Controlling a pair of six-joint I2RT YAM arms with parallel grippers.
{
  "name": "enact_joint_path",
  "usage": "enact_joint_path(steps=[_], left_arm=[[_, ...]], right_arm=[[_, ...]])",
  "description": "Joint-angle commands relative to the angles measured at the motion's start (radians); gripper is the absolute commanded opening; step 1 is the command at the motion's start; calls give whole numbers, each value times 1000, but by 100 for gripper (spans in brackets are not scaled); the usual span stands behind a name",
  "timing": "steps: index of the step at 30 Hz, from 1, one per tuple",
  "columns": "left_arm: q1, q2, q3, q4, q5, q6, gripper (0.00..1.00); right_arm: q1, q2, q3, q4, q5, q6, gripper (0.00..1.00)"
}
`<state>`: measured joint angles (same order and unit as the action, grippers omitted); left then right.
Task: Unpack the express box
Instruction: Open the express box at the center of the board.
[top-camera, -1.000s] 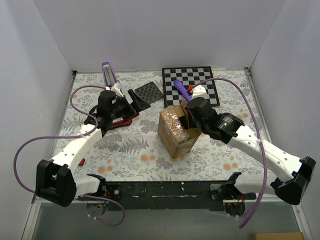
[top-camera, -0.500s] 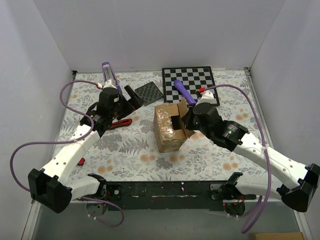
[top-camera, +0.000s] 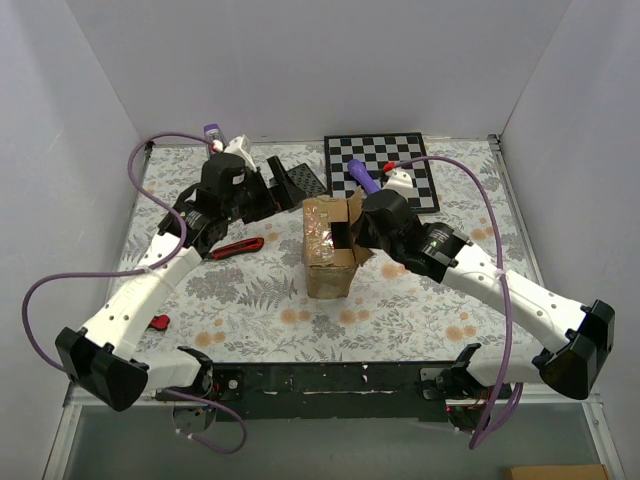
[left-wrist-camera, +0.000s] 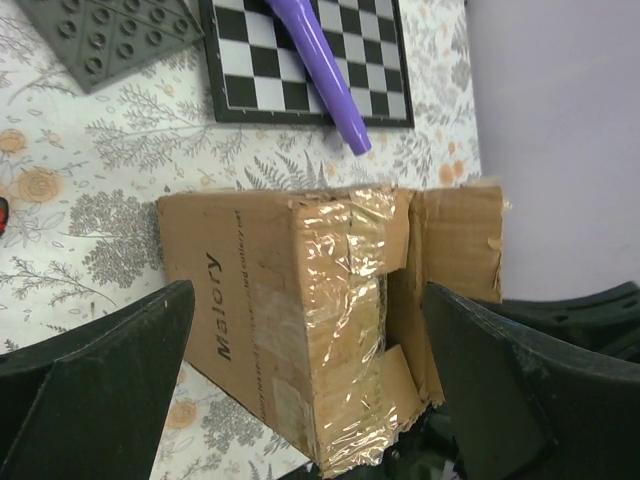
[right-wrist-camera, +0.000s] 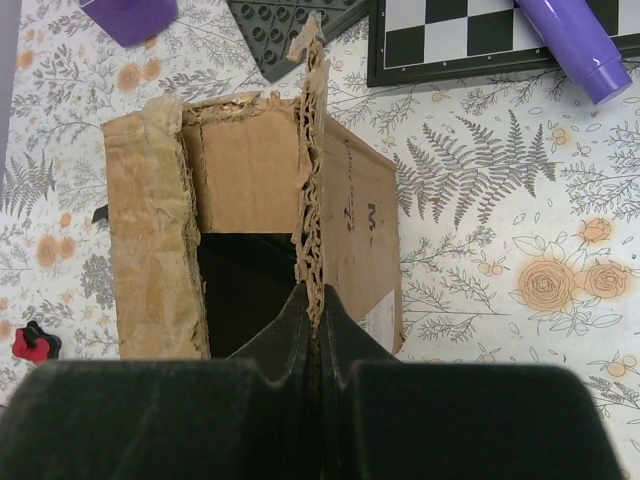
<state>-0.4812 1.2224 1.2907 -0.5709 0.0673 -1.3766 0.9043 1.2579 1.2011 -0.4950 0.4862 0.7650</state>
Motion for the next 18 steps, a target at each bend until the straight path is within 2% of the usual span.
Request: enact_joint_path(steps=[1, 7, 13, 18], left_arm=[[-98, 60, 84, -128, -15, 116, 98], [-207, 178, 231, -273, -230, 166, 98], [-322, 294, 341, -403, -470, 151, 98], [-341, 325, 343, -423, -524, 145, 98]], right_arm=[[2, 35, 51, 9, 51, 16, 1], [2, 70, 75, 6, 64, 0, 1], [2, 90, 83, 9, 61, -4, 1], [2, 92, 84, 7, 61, -10, 1]])
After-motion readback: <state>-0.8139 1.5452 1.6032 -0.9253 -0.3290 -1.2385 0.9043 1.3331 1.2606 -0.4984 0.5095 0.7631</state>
